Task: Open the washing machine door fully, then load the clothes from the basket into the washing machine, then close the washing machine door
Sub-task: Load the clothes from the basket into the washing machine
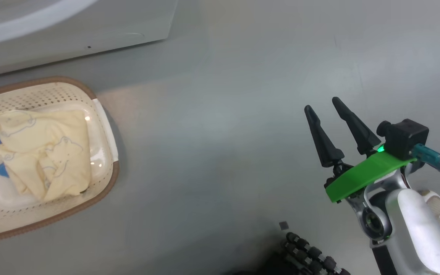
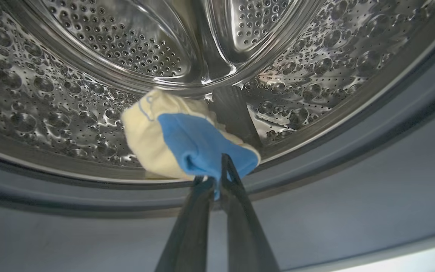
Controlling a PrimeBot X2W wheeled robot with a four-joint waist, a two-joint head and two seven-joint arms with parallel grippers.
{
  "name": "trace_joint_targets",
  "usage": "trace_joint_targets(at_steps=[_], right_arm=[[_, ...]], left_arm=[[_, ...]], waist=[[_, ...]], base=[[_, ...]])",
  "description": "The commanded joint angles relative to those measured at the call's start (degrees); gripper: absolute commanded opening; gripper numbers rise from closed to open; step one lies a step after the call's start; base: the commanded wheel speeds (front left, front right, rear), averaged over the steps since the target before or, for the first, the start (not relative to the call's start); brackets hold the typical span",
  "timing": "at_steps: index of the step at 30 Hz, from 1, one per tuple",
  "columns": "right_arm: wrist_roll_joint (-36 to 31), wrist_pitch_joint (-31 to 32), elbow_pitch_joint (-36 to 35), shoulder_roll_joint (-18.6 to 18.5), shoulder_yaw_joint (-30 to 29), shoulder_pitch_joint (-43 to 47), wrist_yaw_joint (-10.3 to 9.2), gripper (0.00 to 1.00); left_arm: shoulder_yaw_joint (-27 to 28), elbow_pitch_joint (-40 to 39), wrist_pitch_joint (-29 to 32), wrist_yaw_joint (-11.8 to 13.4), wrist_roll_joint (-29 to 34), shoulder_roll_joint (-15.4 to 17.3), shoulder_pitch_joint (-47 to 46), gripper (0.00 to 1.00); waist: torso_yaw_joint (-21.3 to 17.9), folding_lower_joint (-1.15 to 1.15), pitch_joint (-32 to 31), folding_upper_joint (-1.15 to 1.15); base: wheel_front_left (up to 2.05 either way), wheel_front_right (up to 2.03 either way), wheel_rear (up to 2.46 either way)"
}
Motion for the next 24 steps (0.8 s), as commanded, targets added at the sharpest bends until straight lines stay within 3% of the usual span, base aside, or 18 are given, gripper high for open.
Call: trace_joint_targets(at_steps=[1,11,18,19,21,22,24], right_arm=[[0.70,-1.01,-0.94,-0.25,1.14,-0.07,-0.01,1.00],[3.35,-4.35,2.74,-0.25,4.92,-2.36,-0.01,1.00],[3.87,-5.52,4.60,-0.25,6.71,-3.58,-0.01,1.00],[3.76,-5.48,4.69,-0.25,6.76,-3.61,-0.01,1.00],[3.61,-5.34,4.72,-0.25,6.78,-3.66,-0.01,1.00],[3.58,-5.33,4.67,-0.25,6.77,-3.66,-0.01,1.00],[3.51,-5.32,4.62,-0.25,6.73,-3.62,-0.01,1.00]], left_arm=[[1.26,-1.56,0.54,-0.14,0.91,3.64,-3.15,0.00],[0.96,0.26,1.19,-2.00,2.99,7.22,-12.32,0.00],[2.36,3.46,-4.54,-2.00,2.95,7.44,-17.52,0.00],[2.42,3.92,-5.46,-1.88,3.02,7.20,-18.03,0.13],[2.60,5.04,-7.04,-1.75,2.94,6.61,-18.98,0.93],[2.58,5.69,-7.72,-1.80,2.93,6.35,-19.28,1.00],[2.56,7.01,-9.27,-1.96,2.85,5.88,-19.54,1.00]], waist=[[-2.12,0.00,1.73,0.00],[-6.57,0.00,5.83,0.00],[-8.47,0.00,7.01,0.00],[-8.54,0.00,7.07,0.00],[-8.57,0.00,7.30,0.00],[-8.54,0.00,7.36,0.00],[-8.45,0.00,7.36,0.00]], base=[[0.00,0.00,0.00],[0.00,0.00,0.00],[0.00,0.00,0.00],[0.00,0.00,0.00],[0.00,0.00,0.00],[0.00,0.00,0.00],[0.00,0.00,0.00]])
